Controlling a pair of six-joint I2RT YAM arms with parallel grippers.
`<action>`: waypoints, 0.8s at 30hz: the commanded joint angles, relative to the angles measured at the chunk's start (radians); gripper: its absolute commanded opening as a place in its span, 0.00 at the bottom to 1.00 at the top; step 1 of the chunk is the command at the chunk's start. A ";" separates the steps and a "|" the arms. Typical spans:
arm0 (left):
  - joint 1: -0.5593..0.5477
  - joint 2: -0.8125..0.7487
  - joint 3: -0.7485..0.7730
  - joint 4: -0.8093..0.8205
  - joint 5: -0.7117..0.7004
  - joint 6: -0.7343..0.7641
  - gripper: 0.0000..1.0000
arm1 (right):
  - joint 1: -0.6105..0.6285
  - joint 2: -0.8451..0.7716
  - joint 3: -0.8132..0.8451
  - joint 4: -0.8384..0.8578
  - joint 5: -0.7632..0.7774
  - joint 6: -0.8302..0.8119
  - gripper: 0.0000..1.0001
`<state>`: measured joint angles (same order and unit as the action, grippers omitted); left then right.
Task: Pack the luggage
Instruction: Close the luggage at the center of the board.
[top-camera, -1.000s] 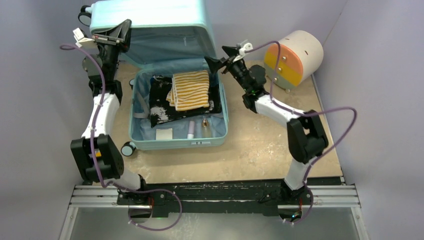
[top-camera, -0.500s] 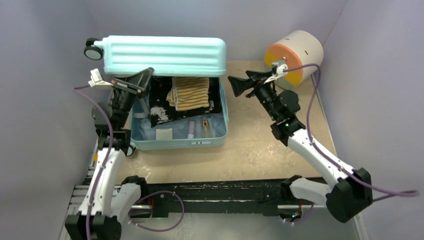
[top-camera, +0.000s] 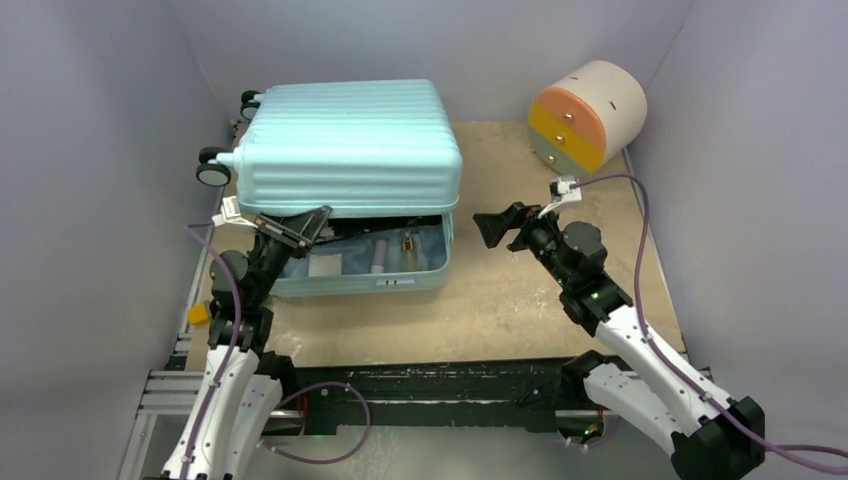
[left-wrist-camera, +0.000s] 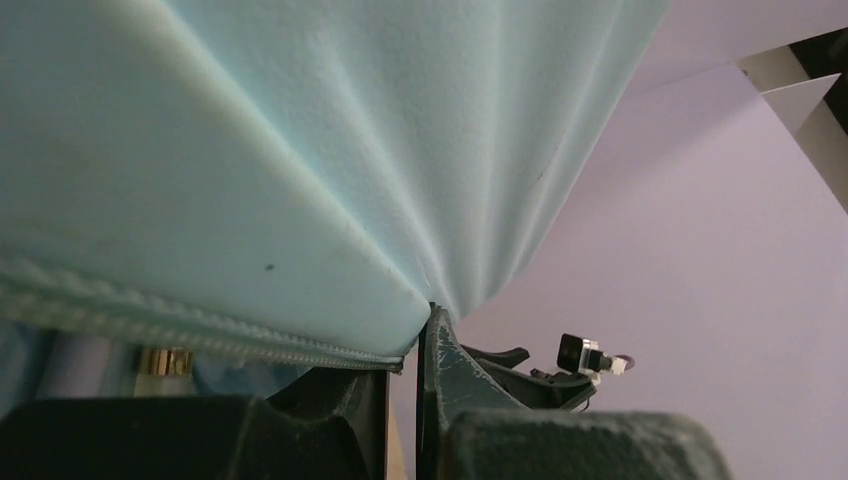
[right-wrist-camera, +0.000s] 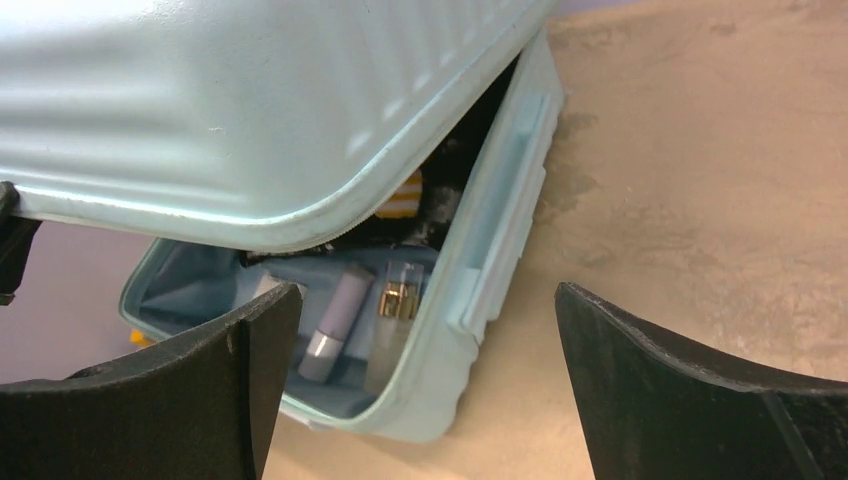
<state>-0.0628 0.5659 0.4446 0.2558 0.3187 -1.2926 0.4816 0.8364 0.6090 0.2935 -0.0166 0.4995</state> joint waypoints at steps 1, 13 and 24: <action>-0.006 -0.043 -0.010 -0.311 0.056 0.160 0.00 | -0.001 -0.054 -0.044 -0.039 0.015 0.022 0.99; -0.015 -0.169 0.052 -0.779 -0.015 0.199 0.04 | -0.001 -0.095 -0.080 -0.109 0.015 0.033 0.99; -0.025 -0.280 0.353 -1.115 -0.129 0.284 0.68 | -0.001 -0.119 -0.040 -0.189 -0.006 0.028 0.99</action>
<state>-0.0814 0.3351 0.6567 -0.7113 0.2569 -1.0771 0.4816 0.7391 0.5243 0.1310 -0.0174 0.5232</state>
